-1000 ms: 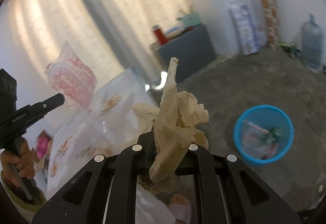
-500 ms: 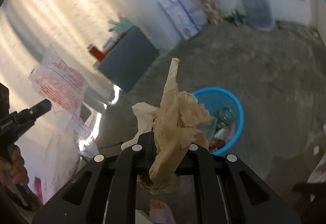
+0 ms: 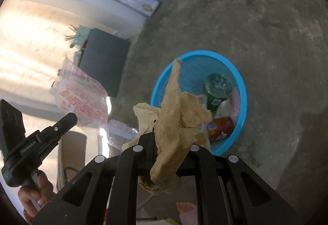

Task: Collect trash
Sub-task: 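Carry the paper and bag over the blue wastebasket with both grippers, then open both grippers to drop the paper and bag into the wastebasket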

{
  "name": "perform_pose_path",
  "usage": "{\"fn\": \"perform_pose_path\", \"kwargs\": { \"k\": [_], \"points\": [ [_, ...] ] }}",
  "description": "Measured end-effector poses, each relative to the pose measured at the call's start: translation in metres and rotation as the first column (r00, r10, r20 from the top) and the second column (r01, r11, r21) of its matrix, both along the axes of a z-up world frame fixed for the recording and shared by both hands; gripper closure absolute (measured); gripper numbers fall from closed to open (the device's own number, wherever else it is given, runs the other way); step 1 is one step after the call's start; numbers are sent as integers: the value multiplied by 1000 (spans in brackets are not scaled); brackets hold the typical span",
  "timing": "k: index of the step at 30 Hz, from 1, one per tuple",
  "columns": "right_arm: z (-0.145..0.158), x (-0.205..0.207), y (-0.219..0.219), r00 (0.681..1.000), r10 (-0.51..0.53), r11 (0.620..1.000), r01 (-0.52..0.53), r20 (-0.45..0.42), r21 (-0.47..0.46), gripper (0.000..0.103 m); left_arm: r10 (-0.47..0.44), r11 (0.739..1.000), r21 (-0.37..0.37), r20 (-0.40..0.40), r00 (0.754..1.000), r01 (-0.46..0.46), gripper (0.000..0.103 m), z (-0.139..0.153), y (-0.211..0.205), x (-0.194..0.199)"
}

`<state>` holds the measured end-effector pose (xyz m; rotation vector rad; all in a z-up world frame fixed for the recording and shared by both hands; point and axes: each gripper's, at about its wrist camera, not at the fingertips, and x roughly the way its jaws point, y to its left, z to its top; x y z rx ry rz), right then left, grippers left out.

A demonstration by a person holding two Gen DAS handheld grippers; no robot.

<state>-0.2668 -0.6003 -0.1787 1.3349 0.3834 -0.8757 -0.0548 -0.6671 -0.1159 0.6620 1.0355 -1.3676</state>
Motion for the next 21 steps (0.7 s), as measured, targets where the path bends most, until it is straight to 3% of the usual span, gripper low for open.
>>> {"fn": "perform_pose_path", "kwargs": {
  "k": [3, 5, 7, 10, 14, 16, 18, 21],
  "points": [
    [-13, 1, -11, 1000, -14, 1000, 14, -10, 23, 92, 0, 1000, 5, -7, 1000, 0, 103, -12, -12, 1],
    [-23, 3, -19, 1000, -25, 999, 26, -12, 47, 91, -14, 1000, 21, -5, 1000, 14, 96, -22, -22, -2],
    [-35, 5, -27, 999, -41, 997, 43, -34, 71, 88, -8, 999, 51, 7, 1000, 8, 55, -26, -26, -3],
    [-50, 7, -33, 997, -39, 993, 46, -72, 105, 85, 2, 1000, 14, -8, 1000, -2, 47, -20, -18, 3],
    [-60, 13, -35, 987, 4, 991, 18, -163, 134, 66, 9, 1000, -17, -7, 1000, -9, 42, -7, -7, 9],
    [-57, 13, -33, 978, 24, 992, 3, -209, 129, 62, 21, 999, -36, -15, 1000, -21, 39, 3, 0, 14],
    [-52, 12, -31, 971, 37, 993, -11, -235, 114, 52, 33, 998, -62, -20, 999, -34, 37, 16, 8, 19],
    [-41, 10, -30, 961, 53, 996, -31, -271, 85, 48, 30, 995, -99, -18, 999, -32, 34, 39, 26, 23]
  ]
}}
